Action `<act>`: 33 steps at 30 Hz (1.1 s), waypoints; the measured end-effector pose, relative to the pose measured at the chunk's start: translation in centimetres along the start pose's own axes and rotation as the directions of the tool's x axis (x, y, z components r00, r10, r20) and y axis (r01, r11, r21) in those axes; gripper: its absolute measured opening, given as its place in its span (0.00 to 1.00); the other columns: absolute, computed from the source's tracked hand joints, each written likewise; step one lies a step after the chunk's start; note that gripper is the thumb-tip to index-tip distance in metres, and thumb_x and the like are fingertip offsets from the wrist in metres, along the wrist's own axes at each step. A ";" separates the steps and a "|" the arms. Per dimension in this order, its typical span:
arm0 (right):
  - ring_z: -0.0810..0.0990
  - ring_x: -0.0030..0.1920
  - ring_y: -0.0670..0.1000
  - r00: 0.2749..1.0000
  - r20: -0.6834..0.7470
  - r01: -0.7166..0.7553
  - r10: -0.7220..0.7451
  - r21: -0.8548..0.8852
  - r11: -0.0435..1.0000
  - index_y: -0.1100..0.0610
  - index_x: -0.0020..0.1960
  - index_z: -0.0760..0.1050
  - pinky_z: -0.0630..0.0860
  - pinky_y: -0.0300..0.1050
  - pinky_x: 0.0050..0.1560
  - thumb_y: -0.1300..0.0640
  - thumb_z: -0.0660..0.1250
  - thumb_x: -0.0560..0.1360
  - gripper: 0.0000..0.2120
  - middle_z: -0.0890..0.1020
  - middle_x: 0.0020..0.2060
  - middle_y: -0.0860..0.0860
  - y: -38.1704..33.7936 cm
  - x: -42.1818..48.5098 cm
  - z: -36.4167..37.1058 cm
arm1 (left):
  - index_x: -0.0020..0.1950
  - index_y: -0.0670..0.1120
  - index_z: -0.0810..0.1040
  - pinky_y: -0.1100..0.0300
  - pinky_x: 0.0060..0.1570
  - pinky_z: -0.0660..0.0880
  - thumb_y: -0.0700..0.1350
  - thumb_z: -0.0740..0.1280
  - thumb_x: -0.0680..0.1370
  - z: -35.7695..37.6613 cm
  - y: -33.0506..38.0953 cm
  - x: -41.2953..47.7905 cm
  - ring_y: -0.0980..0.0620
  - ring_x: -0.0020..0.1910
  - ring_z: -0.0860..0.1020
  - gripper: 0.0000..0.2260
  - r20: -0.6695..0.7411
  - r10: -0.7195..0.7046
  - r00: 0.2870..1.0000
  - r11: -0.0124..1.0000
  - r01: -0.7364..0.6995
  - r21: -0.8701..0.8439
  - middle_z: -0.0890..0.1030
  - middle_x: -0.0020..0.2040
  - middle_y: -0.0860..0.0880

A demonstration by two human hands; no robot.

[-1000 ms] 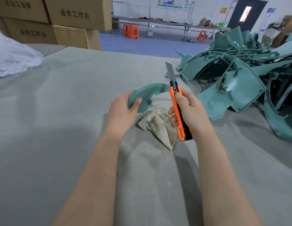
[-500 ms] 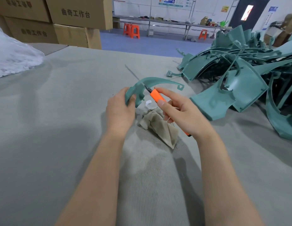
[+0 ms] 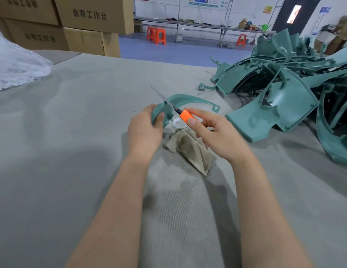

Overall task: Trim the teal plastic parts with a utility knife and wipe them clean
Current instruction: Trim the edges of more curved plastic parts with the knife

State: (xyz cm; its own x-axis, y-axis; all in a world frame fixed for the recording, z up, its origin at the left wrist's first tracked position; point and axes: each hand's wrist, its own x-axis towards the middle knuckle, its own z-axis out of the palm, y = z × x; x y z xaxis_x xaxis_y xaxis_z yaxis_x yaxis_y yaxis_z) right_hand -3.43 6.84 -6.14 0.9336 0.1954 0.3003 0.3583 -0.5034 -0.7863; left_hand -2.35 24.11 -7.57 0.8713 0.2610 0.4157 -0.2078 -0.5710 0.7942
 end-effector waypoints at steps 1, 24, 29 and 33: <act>0.72 0.33 0.42 1.000 -0.011 -0.005 0.005 -0.013 1.000 0.45 0.66 0.76 0.70 0.33 0.43 0.49 0.64 0.79 0.16 0.76 0.28 0.29 0.2 0.0 0.0 | 0.56 0.47 0.79 0.55 0.45 0.71 0.43 0.62 0.80 0.0 0.0 0.0 0.44 0.48 0.77 0.08 0.008 0.008 1.000 1.000 -0.008 0.013 0.81 0.45 0.48; 0.72 0.42 0.42 0.935 -0.263 -0.274 0.237 -0.114 0.955 0.44 0.68 0.74 0.68 0.38 0.45 0.44 0.62 0.80 0.18 0.79 0.45 0.44 3.8 0.8 -0.2 | 0.50 0.51 0.80 0.59 0.38 0.65 0.44 0.63 0.80 -0.8 -0.4 0.3 0.50 0.39 0.74 0.06 0.158 0.046 0.986 0.996 -0.058 0.069 0.76 0.35 0.56; 0.77 0.54 0.49 0.912 -0.302 -0.323 0.278 -0.110 0.940 0.45 0.69 0.73 0.68 0.41 0.51 0.42 0.60 0.80 0.19 0.82 0.54 0.48 3.9 0.5 0.0 | 0.50 0.50 0.79 0.58 0.41 0.67 0.43 0.63 0.80 -0.9 -0.3 0.4 0.49 0.42 0.75 0.06 0.150 0.034 0.988 0.998 -0.041 0.040 0.77 0.38 0.53; 0.74 0.35 0.44 0.966 -0.210 -0.161 0.149 -0.043 0.986 0.40 0.63 0.76 0.69 0.38 0.42 0.41 0.60 0.79 0.15 0.76 0.28 0.34 1.9 0.5 0.4 | 0.52 0.48 0.79 0.56 0.44 0.70 0.43 0.63 0.80 -1.0 -0.3 0.4 0.46 0.45 0.76 0.06 0.080 -0.005 0.997 1.000 0.007 -0.015 0.79 0.41 0.50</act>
State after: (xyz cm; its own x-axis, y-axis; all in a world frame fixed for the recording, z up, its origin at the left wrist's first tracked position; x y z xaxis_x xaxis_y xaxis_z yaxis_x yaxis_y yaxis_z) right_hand -2.25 6.35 -7.74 0.9559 -0.0629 0.2870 0.2032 -0.5640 -0.8004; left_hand -2.41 25.18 -7.17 0.9053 0.2006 0.3744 -0.2087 -0.5577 0.8034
